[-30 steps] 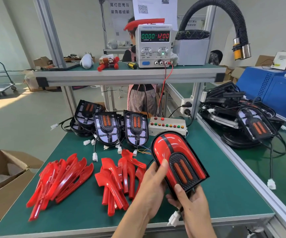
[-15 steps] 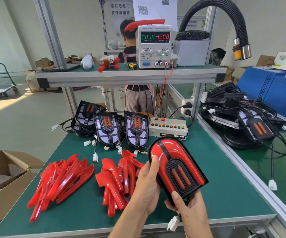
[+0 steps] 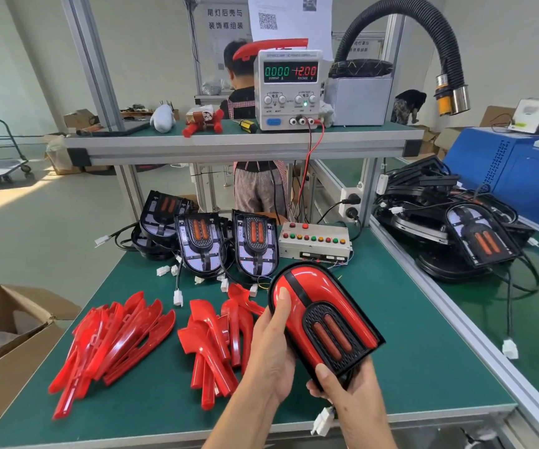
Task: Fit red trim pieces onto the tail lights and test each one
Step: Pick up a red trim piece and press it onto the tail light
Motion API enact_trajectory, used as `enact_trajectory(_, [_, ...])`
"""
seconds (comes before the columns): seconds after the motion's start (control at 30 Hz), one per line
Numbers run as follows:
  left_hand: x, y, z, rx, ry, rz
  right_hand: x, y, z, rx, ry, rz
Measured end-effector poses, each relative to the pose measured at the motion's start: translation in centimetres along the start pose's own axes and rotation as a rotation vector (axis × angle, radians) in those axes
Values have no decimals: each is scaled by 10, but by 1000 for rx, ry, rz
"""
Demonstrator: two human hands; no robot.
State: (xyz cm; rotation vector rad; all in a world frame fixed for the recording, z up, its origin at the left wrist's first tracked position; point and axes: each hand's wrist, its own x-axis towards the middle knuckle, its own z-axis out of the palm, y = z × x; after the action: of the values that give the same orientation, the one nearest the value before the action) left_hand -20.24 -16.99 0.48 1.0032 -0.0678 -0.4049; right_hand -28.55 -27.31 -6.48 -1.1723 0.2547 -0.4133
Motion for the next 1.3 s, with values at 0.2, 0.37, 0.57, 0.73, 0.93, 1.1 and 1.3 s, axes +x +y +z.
enact_trajectory(0.2, [2,-3,-4,-49,17,-20,-5,-1,-1,-38,-2,24])
enact_trajectory(0.37, [2,-4,-5,-60,10,-16,-5,-4,0,-75,10,20])
enact_trajectory(0.57, [3,-5,-7,-45,-1,-26,-3,-4,-1,-77,8,44])
enact_trajectory(0.73, [3,-4,-8,-19,-10,16,1,-9,-2,-85,1,132])
enact_trajectory(0.93, [2,0,-9,84,-1,51,8,-52,-19,-574,144,-3])
enact_trajectory(1.1, [-1,-9,-5,177,-49,74,41,-98,-12,-929,72,-285])
enact_trajectory(1.3, [-1,-14,1,231,-79,80,88,-118,29,-925,-295,-151])
